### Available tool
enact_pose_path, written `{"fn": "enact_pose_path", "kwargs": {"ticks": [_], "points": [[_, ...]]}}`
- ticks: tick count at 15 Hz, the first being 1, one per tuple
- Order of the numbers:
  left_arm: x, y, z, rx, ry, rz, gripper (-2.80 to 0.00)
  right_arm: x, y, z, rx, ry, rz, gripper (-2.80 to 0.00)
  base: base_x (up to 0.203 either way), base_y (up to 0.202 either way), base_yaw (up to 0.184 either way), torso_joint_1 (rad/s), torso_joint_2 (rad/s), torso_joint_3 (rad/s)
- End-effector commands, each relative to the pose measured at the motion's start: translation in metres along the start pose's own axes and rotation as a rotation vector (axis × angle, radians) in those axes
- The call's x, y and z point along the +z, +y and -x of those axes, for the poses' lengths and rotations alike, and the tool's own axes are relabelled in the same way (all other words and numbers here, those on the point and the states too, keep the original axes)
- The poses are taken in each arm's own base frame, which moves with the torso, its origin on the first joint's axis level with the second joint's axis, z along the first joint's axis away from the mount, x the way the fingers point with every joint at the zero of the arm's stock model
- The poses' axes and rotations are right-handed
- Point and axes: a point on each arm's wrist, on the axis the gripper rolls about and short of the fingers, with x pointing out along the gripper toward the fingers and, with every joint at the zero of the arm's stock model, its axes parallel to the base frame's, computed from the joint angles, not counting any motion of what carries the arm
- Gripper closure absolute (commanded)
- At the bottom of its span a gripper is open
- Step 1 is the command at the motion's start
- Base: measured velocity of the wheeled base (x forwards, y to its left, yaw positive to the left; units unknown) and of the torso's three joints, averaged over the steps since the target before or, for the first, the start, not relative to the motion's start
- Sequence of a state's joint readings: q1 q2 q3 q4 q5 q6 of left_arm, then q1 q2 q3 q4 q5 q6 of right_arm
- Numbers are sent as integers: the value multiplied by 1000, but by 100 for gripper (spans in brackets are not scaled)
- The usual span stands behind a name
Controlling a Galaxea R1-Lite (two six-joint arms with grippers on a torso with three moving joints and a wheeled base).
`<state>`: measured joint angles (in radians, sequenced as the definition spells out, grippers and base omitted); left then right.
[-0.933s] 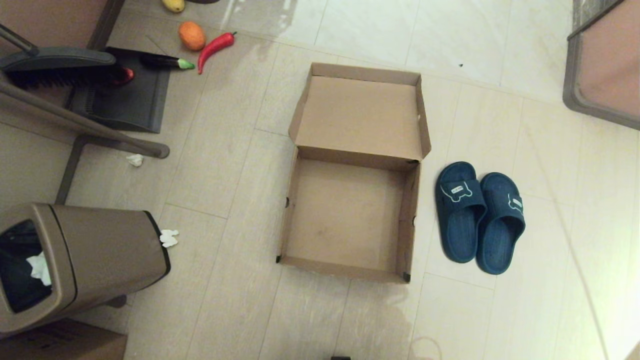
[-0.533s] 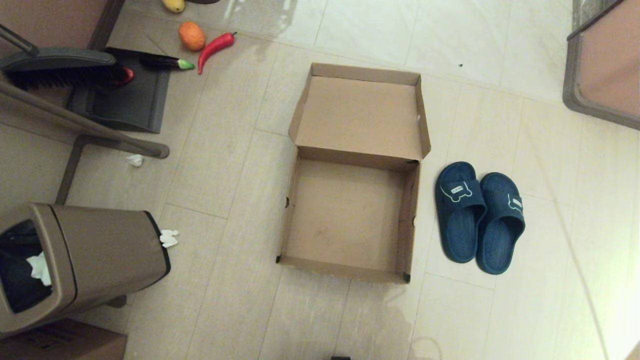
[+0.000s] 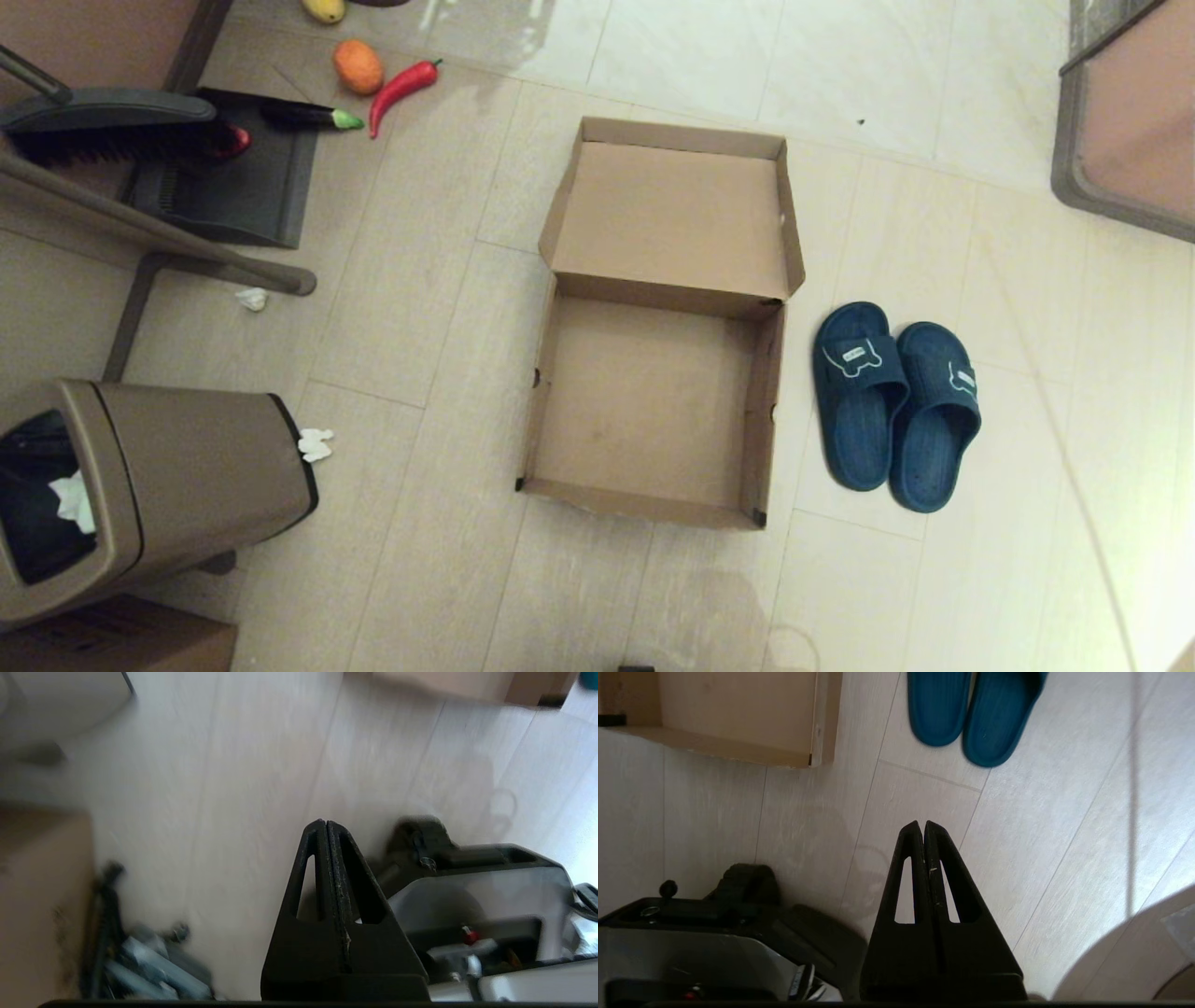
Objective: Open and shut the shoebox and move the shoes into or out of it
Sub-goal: Put the shoes into the shoe box
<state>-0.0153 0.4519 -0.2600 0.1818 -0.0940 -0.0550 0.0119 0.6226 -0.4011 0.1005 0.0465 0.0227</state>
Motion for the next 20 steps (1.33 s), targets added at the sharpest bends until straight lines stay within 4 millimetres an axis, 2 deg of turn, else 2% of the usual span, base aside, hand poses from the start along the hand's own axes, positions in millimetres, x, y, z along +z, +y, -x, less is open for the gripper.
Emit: {"fn": "enact_pose_path", "kwargs": {"ticks": [1, 5, 6, 9, 11, 13, 16, 17, 20], "points": [[18, 2, -41, -1, 207, 33, 0, 17, -2, -56, 5, 206, -16, 0, 0, 0, 0, 0, 0, 0], [66, 3, -88, -45, 199, 48, 0, 62, -3, -138, 41, 150, -9, 0, 0, 0, 0, 0, 0, 0], [74, 3, -98, -54, 205, 52, 0, 66, -3, -154, 45, 151, -8, 0, 0, 0, 0, 0, 0, 0], [80, 5, -125, -58, 259, 58, 0, 58, -5, -194, 15, 186, -29, 0, 0, 0, 0, 0, 0, 0], [81, 5, -122, -57, 230, 49, 0, 58, -9, -206, -56, 171, -46, 0, 0, 0, 0, 0, 0, 0], [74, 4, -102, -36, 180, 45, 0, 48, -10, -198, -87, 194, -57, 0, 0, 0, 0, 0, 0, 0], [43, 6, -74, 65, 156, 39, 0, 21, -15, -190, -136, 261, -72, 0, 0, 0, 0, 0, 0, 0], [32, 7, -72, 91, 180, 40, 0, 17, -22, -198, -185, 275, -84, 0, 0, 0, 0, 0, 0, 0], [36, 7, -74, 96, 177, 38, 0, -9, -54, -239, -306, 335, -125, 0, 0, 0, 0, 0, 0, 0]]}}
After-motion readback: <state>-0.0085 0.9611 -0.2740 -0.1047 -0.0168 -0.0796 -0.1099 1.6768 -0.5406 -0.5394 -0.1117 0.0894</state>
